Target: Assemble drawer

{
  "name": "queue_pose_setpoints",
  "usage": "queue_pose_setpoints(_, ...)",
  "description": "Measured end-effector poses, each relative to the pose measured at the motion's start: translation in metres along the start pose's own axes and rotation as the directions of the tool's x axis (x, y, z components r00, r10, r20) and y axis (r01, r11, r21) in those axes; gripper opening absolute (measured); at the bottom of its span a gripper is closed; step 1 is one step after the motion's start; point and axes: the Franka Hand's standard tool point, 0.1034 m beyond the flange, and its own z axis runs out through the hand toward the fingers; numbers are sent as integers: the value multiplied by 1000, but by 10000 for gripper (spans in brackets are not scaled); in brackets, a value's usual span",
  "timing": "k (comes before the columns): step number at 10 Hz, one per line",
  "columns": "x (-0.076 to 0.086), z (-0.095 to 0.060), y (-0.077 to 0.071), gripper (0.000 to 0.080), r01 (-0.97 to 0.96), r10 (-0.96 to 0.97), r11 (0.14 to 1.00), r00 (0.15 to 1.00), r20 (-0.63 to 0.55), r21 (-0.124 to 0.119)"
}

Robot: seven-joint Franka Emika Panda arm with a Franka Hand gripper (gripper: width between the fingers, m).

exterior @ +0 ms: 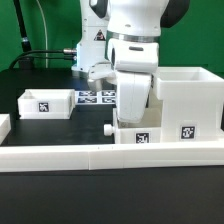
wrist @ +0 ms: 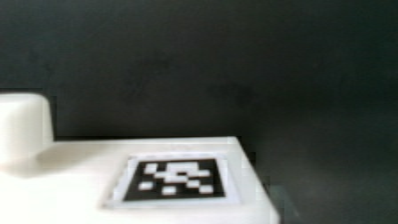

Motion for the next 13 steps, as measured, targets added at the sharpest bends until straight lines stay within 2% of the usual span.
queue_pose_setpoints(3,-2,0,1,52,-5,5,1000,1000,0,0)
queue_pose_setpoints(4,-2,0,1,276,-18,18,1000,1000,0,0)
queue_pose_setpoints(5,-2,-1,1,424,-28,28,1000,1000,-2,-6)
queue_pose_setpoints(6,-2,-3,2,424,-34,34,999,999,-2,-9)
queue_pose_setpoints(7,-2,-7,3,599,-35,34,999,999,-2,-13)
queue_pose_setpoints(8,-4,-15,4,599,-37,37,999,999,1,-8)
queue_pose_setpoints(9,-6,-22,6,640,-40,40,999,999,1,-14)
queue_pose_setpoints(10,-10,-30,7,640,-42,42,999,999,2,-19)
queue_pose_setpoints(11,-19,-40,8,648,-43,43,999,999,4,-29)
queue_pose_setpoints(13,-48,-39,7,649,-12,13,1000,1000,11,-21)
